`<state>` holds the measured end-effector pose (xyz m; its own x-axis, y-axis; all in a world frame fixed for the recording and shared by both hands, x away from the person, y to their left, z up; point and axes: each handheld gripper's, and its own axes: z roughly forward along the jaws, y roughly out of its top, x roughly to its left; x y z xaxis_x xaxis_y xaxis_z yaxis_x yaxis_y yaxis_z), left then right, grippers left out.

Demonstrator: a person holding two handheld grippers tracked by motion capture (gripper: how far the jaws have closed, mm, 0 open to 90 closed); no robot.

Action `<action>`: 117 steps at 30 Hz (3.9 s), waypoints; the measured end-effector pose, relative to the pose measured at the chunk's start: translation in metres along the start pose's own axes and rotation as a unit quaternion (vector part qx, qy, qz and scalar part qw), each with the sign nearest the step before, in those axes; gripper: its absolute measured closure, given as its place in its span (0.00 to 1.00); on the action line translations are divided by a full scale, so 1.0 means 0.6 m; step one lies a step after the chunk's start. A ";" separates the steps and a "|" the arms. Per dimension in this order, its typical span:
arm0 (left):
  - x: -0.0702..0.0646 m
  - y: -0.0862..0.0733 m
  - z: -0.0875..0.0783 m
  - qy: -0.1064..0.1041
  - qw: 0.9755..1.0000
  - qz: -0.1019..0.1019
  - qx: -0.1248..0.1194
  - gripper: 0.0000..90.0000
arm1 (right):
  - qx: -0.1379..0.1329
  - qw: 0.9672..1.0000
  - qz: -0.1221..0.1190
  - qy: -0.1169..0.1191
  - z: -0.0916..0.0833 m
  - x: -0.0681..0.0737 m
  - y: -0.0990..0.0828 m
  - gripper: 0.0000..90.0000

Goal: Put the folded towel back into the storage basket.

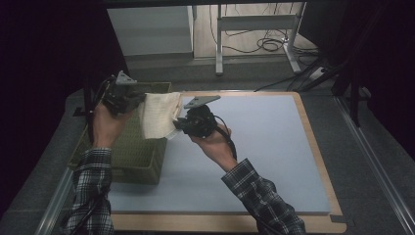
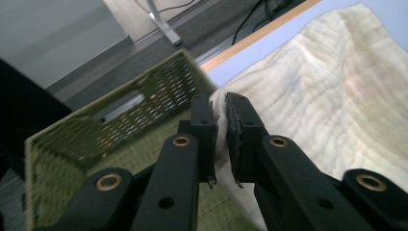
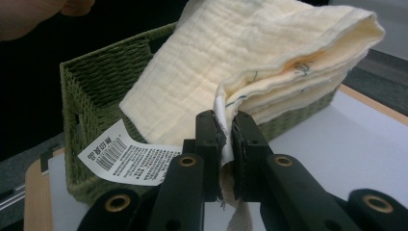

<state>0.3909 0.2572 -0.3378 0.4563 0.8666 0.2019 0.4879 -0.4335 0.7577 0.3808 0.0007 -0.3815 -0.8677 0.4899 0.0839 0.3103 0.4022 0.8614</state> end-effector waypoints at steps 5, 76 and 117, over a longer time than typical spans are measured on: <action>0.021 -0.022 -0.011 0.011 1.000 -0.008 0.007 0.92 | 0.002 1.000 -0.008 0.009 0.036 0.022 0.008 0.91; 0.060 -0.195 0.066 -0.008 0.995 -0.077 0.069 0.45 | 0.093 0.994 -0.050 0.030 0.171 0.112 -0.020 0.49; -0.039 -0.126 0.079 -0.101 0.990 -0.097 0.013 0.05 | 0.066 0.995 -0.066 0.024 0.040 0.042 -0.094 0.16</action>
<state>0.3785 0.2580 -0.4291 0.4903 0.8683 -0.0755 0.5986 -0.2725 0.7533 0.3508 0.0087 -0.4402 -0.9212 0.3892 0.0008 0.2376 0.5607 0.7932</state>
